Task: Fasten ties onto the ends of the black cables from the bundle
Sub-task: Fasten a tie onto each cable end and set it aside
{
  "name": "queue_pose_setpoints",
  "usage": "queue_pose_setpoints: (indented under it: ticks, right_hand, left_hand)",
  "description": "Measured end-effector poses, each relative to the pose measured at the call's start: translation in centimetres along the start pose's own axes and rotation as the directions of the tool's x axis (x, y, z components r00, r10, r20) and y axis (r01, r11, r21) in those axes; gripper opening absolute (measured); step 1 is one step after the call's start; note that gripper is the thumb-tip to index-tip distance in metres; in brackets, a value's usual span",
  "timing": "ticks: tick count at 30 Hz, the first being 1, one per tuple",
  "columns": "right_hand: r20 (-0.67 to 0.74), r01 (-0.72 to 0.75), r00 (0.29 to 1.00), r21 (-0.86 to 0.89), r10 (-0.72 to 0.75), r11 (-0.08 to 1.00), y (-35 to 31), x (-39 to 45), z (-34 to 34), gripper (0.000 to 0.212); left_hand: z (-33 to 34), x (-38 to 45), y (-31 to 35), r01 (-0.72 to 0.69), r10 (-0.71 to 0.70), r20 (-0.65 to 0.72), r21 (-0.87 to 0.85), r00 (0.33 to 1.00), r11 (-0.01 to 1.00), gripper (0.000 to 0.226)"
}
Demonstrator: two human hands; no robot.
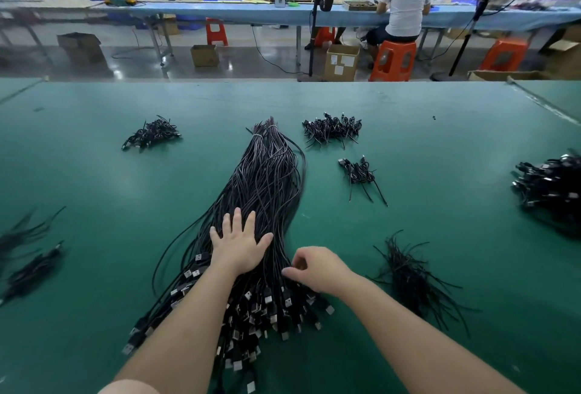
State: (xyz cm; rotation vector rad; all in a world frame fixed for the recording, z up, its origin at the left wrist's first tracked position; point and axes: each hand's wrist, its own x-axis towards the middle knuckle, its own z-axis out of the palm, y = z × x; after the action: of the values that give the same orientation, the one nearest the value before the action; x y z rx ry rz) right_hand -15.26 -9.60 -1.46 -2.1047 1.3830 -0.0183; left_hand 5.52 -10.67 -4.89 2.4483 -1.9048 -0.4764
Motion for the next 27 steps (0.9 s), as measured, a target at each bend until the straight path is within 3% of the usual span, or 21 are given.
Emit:
queue_pose_setpoints:
  ticks: [6,16,21,27]
  right_hand:
    - [-0.073,-0.01,0.997,-0.031,0.008,0.999,-1.0,-0.4,-0.6,0.02]
    - [-0.165,0.009,0.986,0.26,0.035,0.965,-3.4,-3.3,-1.7,0.032]
    - [-0.145,0.054,0.989,0.246,-0.019,0.968,-4.4,-4.9,-2.1,0.031]
    - [-0.068,0.174,0.984,0.106,-0.167,0.979,-5.3,-6.4,-2.4,0.031]
  left_hand:
    - [0.1,0.1,-0.1,-0.002,0.001,-0.011,-0.014,1.0,1.0,0.082]
    - [-0.1,0.1,-0.1,-0.003,0.003,-0.007,-0.022,1.0,1.0,0.082]
    - [-0.1,0.1,-0.1,-0.009,0.009,-0.006,-0.017,1.0,1.0,0.082]
    - [0.0,0.3,-0.3,-0.023,0.022,-0.027,-0.031,0.999,0.999,0.082]
